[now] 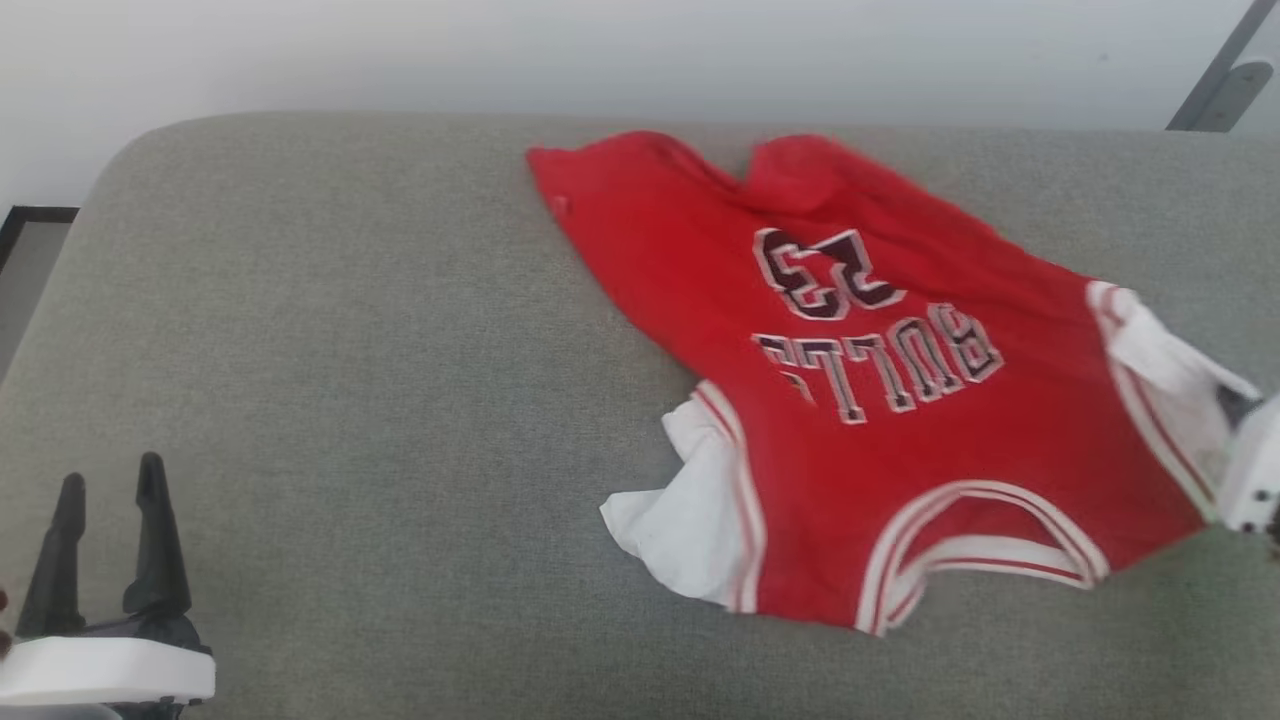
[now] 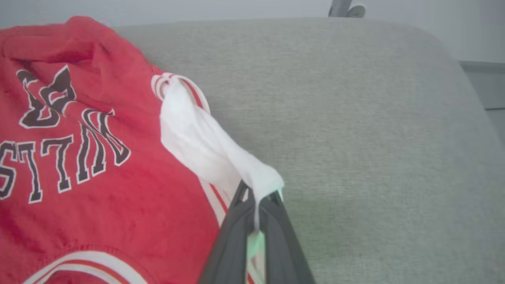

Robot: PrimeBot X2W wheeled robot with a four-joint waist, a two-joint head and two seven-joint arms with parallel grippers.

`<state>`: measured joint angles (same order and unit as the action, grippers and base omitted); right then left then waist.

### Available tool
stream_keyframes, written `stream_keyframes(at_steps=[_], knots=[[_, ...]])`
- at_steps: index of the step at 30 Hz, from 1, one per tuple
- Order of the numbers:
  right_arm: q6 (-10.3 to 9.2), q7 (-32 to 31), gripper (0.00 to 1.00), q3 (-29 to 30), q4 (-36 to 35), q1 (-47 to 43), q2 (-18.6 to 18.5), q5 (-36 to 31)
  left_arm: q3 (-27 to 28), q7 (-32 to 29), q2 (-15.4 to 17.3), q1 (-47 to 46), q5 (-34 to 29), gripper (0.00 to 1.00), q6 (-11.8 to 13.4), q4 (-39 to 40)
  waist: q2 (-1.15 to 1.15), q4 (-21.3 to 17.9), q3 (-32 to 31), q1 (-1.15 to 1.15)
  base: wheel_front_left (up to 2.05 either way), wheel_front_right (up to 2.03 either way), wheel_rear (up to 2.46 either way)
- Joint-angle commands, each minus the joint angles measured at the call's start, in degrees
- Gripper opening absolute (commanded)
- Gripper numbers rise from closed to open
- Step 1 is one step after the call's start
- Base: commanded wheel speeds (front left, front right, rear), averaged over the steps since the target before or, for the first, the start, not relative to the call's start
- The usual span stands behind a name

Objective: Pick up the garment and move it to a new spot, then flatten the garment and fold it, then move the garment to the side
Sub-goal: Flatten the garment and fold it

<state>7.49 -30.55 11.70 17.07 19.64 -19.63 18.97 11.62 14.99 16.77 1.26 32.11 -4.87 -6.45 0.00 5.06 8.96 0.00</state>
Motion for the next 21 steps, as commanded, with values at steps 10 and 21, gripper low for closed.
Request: stream_keyframes(at_steps=[10,21], knots=[[0.01,-1.12,0.0,10.35,7.04,-0.68,2.27,-4.87,0.41,0.24,-1.05,-1.81,-1.65,1.0,-1.67,-0.75,0.0,0.1,0.82,0.0,0.0,0.0,0.0],[0.01,-0.62,1.0,8.78,11.3,2.0,4.12,-4.44,0.03,0.24,0.5,-1.77,-1.67,1.0,-2.37,-2.14,0.0,-1.55,-0.76,0.0,0.0,0.0,0.0]])
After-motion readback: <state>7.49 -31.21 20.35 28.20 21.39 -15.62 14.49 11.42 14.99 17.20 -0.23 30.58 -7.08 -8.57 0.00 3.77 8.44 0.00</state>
